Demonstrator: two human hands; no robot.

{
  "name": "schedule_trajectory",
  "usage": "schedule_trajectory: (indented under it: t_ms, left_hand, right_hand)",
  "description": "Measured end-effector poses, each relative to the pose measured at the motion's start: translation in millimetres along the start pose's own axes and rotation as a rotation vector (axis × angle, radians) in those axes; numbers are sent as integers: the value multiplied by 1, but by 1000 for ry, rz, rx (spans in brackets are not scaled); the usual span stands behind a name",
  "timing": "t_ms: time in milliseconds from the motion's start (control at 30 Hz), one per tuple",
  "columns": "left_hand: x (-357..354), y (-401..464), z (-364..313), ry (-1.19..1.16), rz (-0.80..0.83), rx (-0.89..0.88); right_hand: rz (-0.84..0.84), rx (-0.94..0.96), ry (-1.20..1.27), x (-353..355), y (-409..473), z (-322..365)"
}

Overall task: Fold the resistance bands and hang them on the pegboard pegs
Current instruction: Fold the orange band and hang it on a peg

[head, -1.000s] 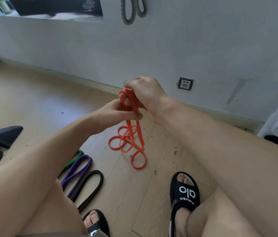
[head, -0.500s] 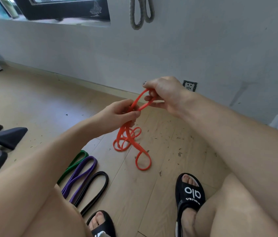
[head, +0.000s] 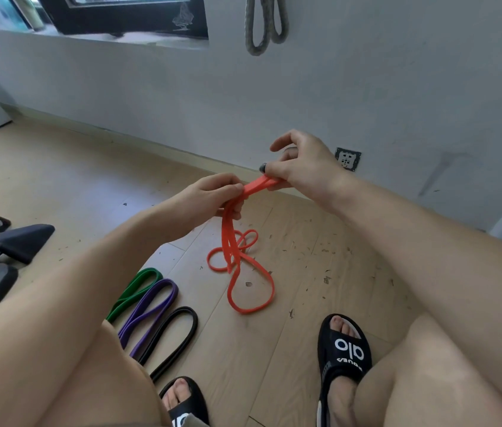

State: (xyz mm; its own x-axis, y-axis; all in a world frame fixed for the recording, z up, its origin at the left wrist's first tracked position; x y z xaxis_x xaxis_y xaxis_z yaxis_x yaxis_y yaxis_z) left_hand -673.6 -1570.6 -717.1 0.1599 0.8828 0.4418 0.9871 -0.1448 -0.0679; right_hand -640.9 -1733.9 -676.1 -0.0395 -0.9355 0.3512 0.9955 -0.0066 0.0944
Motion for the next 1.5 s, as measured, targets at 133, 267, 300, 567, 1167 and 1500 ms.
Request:
schedule_trajectory:
  t_ms: [133,267,300,567,1167,1500]
  left_hand:
    - [1,0,-1,33,-15,-17]
    - [-1,1,-5,95,-36,-47]
    - [-1,1,-5,104,-35,-46]
    - [-14,-4,-16,17,5,-53]
    - [-10,-6,-6,101,114,-45]
    - [-8,-9,1,176,113,25]
  right_hand:
    - [27,12,-64,-3,0,0]
    - [67,106,-282,-5,-1,3]
    - [60,144,-306,-7,-1,8]
    - [226,258,-450,-39,-18,23]
    - [-159,139,-190,27,6,29]
    - [-125,-5,-530,51,15,-18]
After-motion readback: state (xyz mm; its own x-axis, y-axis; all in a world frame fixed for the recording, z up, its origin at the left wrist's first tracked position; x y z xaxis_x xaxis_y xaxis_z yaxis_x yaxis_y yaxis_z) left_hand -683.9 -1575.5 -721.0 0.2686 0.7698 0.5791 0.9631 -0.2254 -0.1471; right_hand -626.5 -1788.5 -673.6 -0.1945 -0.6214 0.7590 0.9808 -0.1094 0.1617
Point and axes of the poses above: each hand's wrist, its own y-axis towards the middle knuckle, its own x-axis out of the back of the hand, z = x × y, the point moved 8 cm from there along y, towards the middle knuckle, and after that the axes turned 12 degrees about -z, right-handed, at the moved point
